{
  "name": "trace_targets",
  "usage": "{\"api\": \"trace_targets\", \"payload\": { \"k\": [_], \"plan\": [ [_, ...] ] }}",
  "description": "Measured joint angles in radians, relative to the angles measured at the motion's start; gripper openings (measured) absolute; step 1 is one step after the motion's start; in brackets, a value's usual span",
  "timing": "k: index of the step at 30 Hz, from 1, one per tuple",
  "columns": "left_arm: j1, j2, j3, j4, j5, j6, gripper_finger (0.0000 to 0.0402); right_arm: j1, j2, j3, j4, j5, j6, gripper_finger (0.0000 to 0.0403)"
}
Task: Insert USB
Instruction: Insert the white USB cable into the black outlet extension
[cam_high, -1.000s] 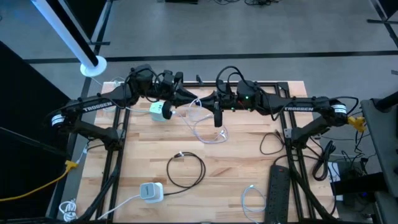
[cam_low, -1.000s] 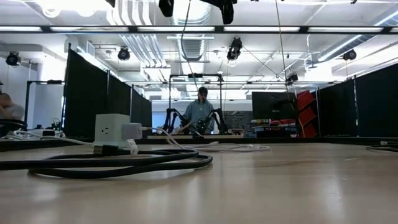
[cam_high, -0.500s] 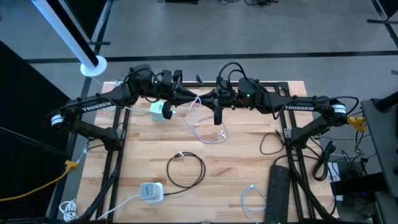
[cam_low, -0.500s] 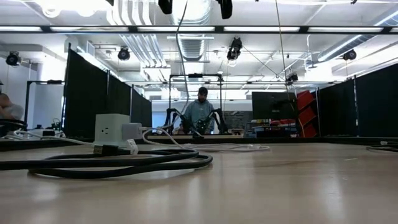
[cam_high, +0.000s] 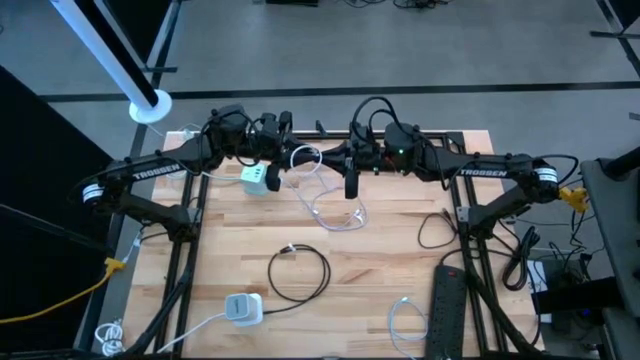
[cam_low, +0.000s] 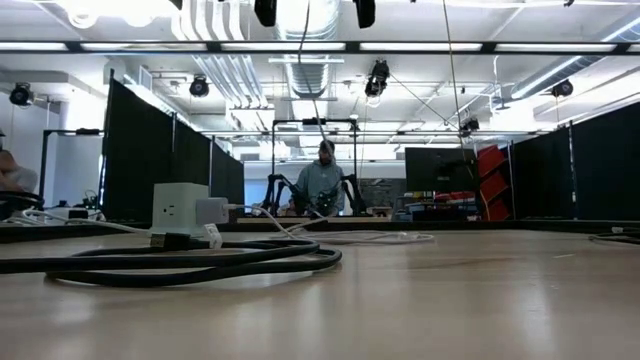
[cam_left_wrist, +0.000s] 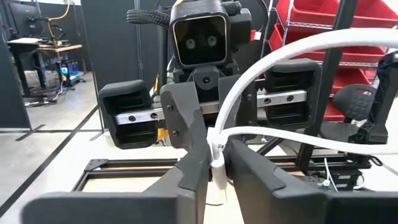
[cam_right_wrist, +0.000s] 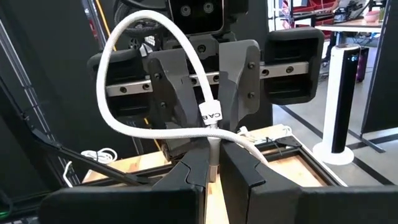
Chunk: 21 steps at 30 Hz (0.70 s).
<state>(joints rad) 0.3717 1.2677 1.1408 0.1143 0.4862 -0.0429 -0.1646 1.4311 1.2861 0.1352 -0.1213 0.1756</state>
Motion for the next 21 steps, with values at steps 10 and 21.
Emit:
{"api": "trace_targets", "payload": {
  "k": [10, 21],
  "plan": [
    [0.003, -0.003, -0.003, -0.001, -0.014, -0.019, 0.0002, 0.004, 0.009, 0.000, -0.026, 0.045, 0.042, 0.0010],
    [0.041, -0.082, 0.066, -0.191, -0.087, 0.087, 0.0000, 0.004, -0.007, 0.000, -0.184, 0.077, -0.010, 0.0170]
  ]
}}
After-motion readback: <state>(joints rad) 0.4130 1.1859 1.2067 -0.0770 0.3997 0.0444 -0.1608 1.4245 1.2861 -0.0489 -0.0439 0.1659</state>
